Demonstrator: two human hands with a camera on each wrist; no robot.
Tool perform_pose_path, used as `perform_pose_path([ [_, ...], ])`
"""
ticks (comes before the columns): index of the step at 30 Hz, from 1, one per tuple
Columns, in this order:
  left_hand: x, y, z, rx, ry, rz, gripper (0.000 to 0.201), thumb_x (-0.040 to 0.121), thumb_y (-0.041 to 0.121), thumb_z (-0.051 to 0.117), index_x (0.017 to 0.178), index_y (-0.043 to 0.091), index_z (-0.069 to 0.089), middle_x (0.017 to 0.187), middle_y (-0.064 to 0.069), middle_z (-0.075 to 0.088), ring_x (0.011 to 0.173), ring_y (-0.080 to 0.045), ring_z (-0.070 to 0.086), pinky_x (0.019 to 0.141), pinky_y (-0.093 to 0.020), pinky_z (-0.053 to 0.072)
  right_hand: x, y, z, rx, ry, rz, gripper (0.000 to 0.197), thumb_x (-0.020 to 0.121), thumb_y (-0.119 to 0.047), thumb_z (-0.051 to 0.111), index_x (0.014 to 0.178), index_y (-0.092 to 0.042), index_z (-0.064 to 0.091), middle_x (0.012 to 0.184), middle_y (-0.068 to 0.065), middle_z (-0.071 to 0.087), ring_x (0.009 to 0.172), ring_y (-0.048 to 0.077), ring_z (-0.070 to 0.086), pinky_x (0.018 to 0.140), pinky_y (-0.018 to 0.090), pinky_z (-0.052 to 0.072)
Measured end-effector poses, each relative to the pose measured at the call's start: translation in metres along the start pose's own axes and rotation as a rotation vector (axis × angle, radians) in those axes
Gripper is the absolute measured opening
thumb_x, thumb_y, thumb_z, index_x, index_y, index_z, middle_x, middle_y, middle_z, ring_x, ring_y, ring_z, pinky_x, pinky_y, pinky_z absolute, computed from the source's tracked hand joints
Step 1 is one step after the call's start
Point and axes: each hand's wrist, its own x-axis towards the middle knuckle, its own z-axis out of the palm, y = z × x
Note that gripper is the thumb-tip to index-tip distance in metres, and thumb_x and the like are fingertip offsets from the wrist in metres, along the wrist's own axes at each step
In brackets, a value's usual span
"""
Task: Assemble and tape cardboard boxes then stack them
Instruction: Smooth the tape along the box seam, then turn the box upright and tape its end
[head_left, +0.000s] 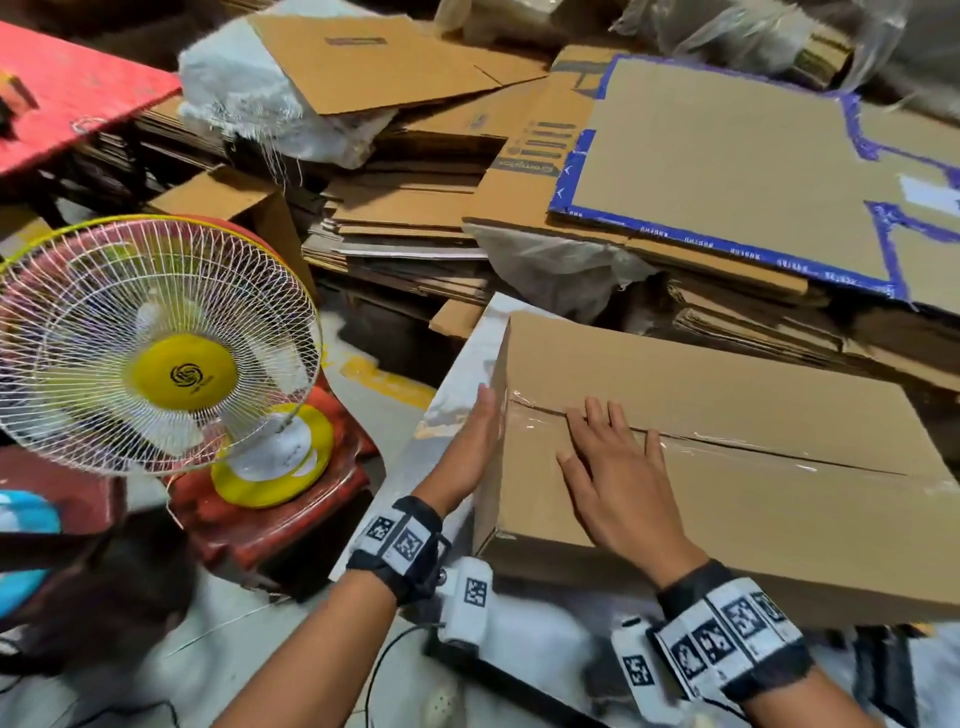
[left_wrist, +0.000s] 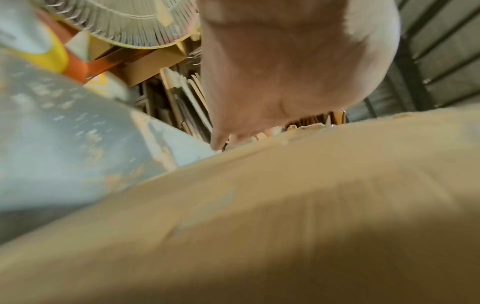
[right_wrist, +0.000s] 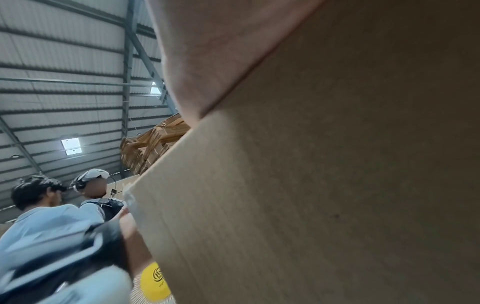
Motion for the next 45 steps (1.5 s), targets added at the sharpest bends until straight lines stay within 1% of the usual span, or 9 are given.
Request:
perform_pose_path([
  [3,0.033,0.029,-0.017,0.103,0.141,0.147,0.080,0.092,0.079,0.035,0.155,0.030,0.037,0.157,0.011,0.042,0.143,-0.005,0.038,0.122,-0.038,0.029,-0.011,0.003,0.001,0.107,0.116,-0.036,0.067,0.096,-0.050,0.022,0.157,-0.025,0.032,0.165,-0.004,0.019,0.155,0.016,0.011,0.125,0.039,0.004],
  [10,0.075,0.065,-0.016,0.255,0.090,0.160,0.043,0.095,0.026,0.065,0.135,0.012,0.056,0.129,-0.003,0.063,0.125,-0.023,0.058,0.105,-0.037,0.048,-0.053,0.016,0.028,0.156,0.450,-0.057,0.045,0.087,-0.030,0.045,0.115,-0.015,0.076,0.132,0.009,0.067,0.126,0.028,0.059,0.111,0.047,0.038],
  [17,0.021,0.028,-0.024,0.354,0.261,0.251,0.030,0.088,0.022,0.079,0.102,0.014,0.054,0.090,0.000,0.058,0.078,-0.003,0.055,0.074,-0.025,0.046,-0.067,0.068,0.023,0.139,0.644,-0.107,0.031,0.078,-0.021,0.050,0.095,-0.015,0.075,0.118,0.004,0.070,0.114,0.028,0.060,0.096,0.054,0.042],
  [28,-0.028,0.021,0.000,0.821,0.262,0.207,0.048,0.085,0.063,0.057,0.103,0.020,0.070,0.095,-0.004,0.069,0.085,-0.019,0.061,0.070,-0.036,0.045,-0.104,0.104,0.013,0.641,0.517,0.656,0.066,0.094,-0.038,0.062,0.147,-0.015,0.029,0.142,0.020,0.034,0.115,0.042,0.052,0.094,0.044,0.047],
  [31,-0.043,0.012,0.027,0.928,0.220,0.149,0.062,0.085,0.072,0.044,0.093,0.015,0.066,0.092,-0.008,0.067,0.089,-0.028,0.060,0.073,-0.036,0.041,-0.124,0.125,0.009,0.798,0.491,0.610,0.071,0.095,-0.030,0.066,0.152,-0.019,0.025,0.144,0.014,0.041,0.124,0.031,0.050,0.095,0.035,0.042],
  [35,-0.077,-0.005,0.071,0.890,0.261,0.166,0.055,0.098,0.053,0.044,0.083,0.001,0.049,0.080,-0.019,0.056,0.076,-0.031,0.051,0.063,-0.042,0.031,-0.148,0.151,0.004,1.082,0.363,0.375,0.090,0.086,-0.012,0.073,0.157,-0.026,0.018,0.136,-0.028,0.046,0.127,0.005,0.051,0.108,0.034,0.043],
  [37,-0.095,-0.020,0.091,0.809,0.345,0.198,0.045,0.104,0.041,0.046,0.091,-0.002,0.054,0.088,-0.022,0.058,0.085,-0.035,0.056,0.065,-0.041,0.031,-0.155,0.164,0.002,1.067,0.310,0.325,0.094,0.086,-0.014,0.073,0.158,-0.030,0.015,0.140,-0.035,0.040,0.134,0.009,0.049,0.114,0.039,0.040],
  [41,-0.120,-0.037,0.117,0.765,0.439,0.263,0.044,0.106,0.034,0.043,0.144,0.011,0.045,0.121,-0.023,0.064,0.111,-0.039,0.059,0.087,-0.041,0.044,-0.160,0.173,-0.003,0.895,0.259,0.434,0.086,0.095,-0.037,0.068,0.160,-0.022,0.014,0.153,0.003,0.046,0.138,0.025,0.046,0.104,0.029,0.038],
  [45,-0.130,-0.041,0.141,0.873,0.465,0.316,0.045,0.107,0.019,0.041,0.151,0.014,0.043,0.142,-0.012,0.056,0.129,-0.031,0.052,0.096,-0.037,0.042,-0.154,0.181,0.001,0.891,0.313,0.422,0.072,0.097,-0.035,0.065,0.156,-0.019,0.029,0.144,0.004,0.056,0.127,0.026,0.056,0.096,0.026,0.040],
])
